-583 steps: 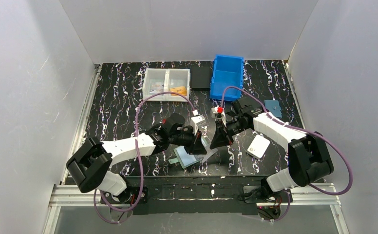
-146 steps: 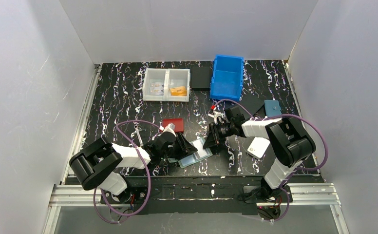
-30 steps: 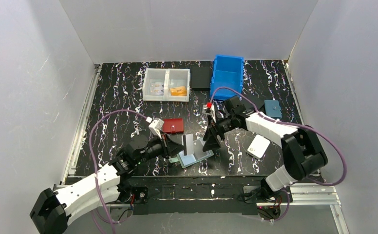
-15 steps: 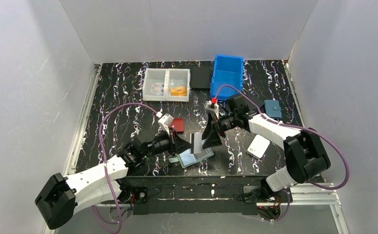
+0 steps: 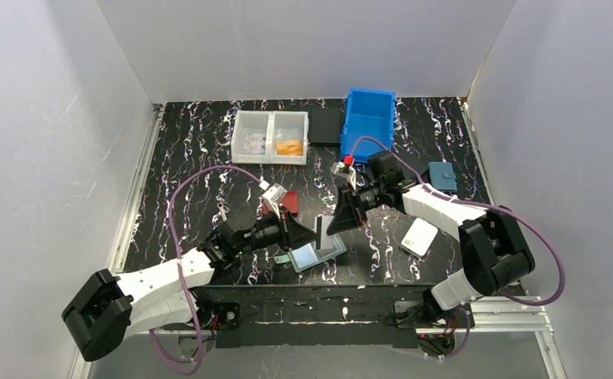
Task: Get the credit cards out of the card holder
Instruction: Remove the credit card from the card holder.
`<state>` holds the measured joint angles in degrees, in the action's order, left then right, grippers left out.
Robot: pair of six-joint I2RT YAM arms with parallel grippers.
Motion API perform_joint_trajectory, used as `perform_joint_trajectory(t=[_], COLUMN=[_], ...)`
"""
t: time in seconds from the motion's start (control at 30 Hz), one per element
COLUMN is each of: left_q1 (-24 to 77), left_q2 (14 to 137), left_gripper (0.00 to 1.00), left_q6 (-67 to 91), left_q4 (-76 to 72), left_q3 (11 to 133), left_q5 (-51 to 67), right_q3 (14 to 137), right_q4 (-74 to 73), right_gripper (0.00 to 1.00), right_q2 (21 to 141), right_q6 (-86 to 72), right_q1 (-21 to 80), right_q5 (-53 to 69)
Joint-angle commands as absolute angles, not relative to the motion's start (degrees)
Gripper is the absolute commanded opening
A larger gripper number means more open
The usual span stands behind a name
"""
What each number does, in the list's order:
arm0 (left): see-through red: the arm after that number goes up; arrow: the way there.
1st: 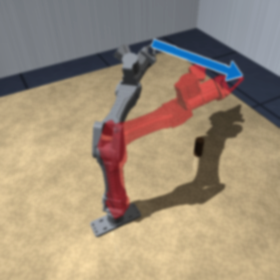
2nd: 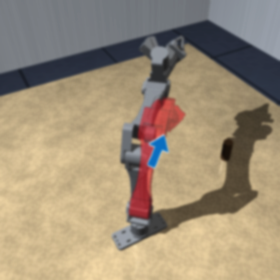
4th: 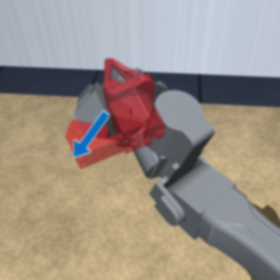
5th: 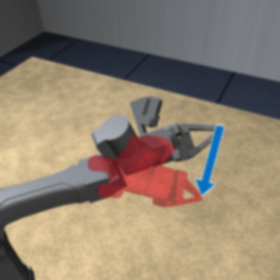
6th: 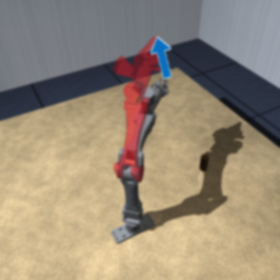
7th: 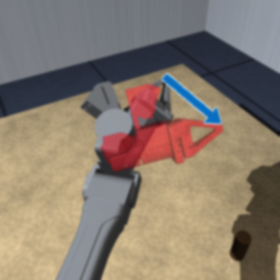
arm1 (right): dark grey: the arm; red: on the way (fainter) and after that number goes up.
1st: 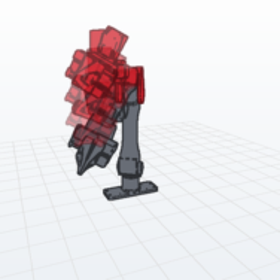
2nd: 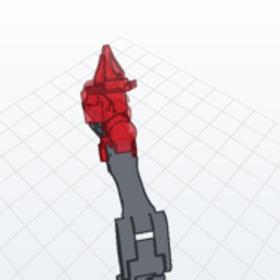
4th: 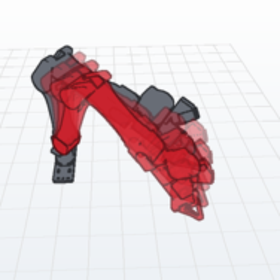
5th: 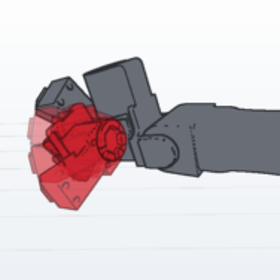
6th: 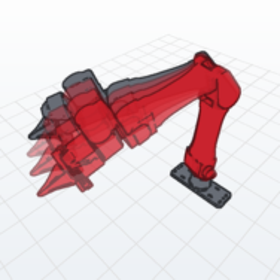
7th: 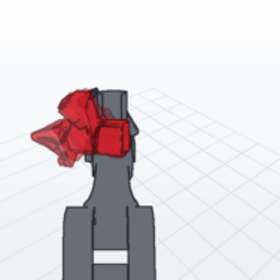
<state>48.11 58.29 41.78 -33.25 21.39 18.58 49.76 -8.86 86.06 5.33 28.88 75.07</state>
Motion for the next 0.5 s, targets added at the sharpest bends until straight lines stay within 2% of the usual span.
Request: perform_joint_trajectory(t=[0.0,0.1,0.17,0.23,0.4,0.47], left_q1=[48.3,47.8,47.1,46.1,44.0,44.1], left_q2=[57.1,54.6,51.0,47.7,42.5,42.7], left_gripper=[0.22,0.68,0.92,0.98,0.98,0.98], left_q6=[46.0,54.1,62.3,68.3,82.2,92.1], left_q4=[-35.4,-35.6,-36.0,-36.4,-36.6,-36.6], left_q3=[21.1,18.0,14.8,12.4,10.4,10.5], left_q5=[15.3,9.4,5.6,3.7,4.1,3.5], right_q3=[50.8,52.8,55.8,58.4,67.3,70.1], right_q4=[-9.8,-17.0,-26.6,-31.5,-40.4,-43.7], right_gripper=[0.01,0.01,0.01,0.01,0.01,0.01], right_q2=[86.3,84.6,83.5,82.6,78.9,76.4], right_q6=[8.0,16.4,26.6,32.1,47.7,59.3], right_q1=[28.5,28.1,28.0,27.9,28.1,28.5], right_q5=[75.1,68.5,61.5,55.7,41.3,37.0])
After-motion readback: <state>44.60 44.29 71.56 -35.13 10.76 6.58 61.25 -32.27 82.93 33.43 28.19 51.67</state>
